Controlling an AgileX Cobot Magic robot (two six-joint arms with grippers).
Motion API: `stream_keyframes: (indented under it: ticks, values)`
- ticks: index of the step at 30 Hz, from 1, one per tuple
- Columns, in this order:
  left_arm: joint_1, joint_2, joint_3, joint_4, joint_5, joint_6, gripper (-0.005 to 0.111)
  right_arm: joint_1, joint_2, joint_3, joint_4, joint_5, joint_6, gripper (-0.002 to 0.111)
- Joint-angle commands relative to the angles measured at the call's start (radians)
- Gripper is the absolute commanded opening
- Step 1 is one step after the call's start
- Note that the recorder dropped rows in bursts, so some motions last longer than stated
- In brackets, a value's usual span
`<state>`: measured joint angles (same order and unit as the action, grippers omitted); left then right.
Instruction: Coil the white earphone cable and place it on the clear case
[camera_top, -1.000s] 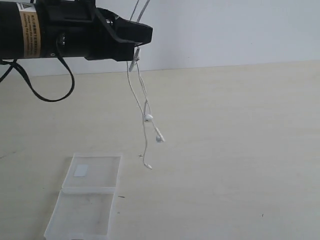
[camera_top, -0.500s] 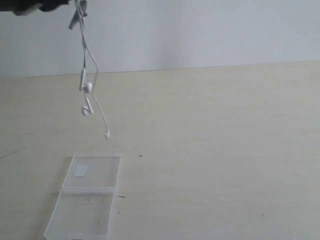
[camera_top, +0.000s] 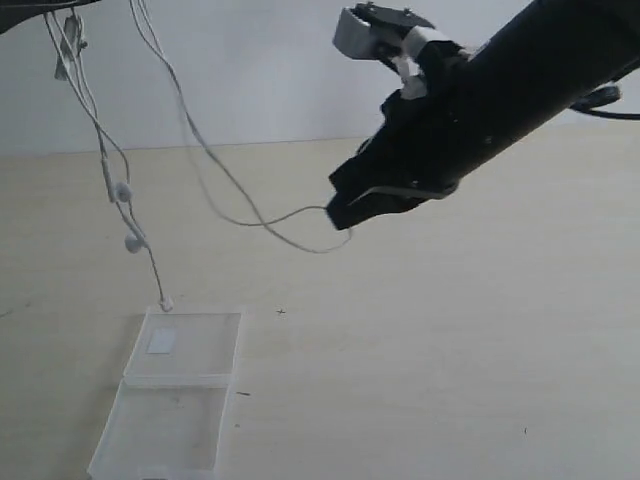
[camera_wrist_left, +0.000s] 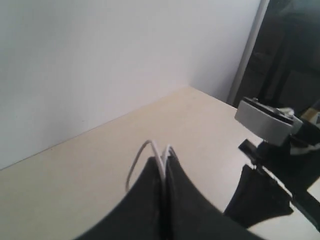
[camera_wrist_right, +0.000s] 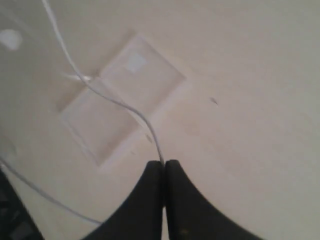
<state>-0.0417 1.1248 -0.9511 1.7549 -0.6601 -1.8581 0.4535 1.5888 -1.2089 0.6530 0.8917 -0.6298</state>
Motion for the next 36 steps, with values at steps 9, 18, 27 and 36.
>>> stream_keyframes:
  ticks: [9, 18, 27, 36]
  values:
    - [-0.071, 0.034, -0.040, -0.011, 0.020, -0.006, 0.000, 0.024, 0.125, 0.024, 0.461, -0.030, -0.470, 0.023]
    - [-0.099, 0.117, -0.079, -0.011, 0.022, -0.011, 0.000, 0.024, 0.035, 0.024, -0.003, 0.007, -0.142, 0.056]
    - [-0.099, 0.127, -0.087, -0.011, 0.020, -0.014, 0.000, 0.024, -0.047, 0.024, 0.207, -0.004, -0.411, 0.062]
    - [-0.099, 0.127, -0.087, -0.011, 0.023, -0.010, 0.000, 0.024, 0.017, 0.024, 0.523, -0.034, -0.729, 0.080]
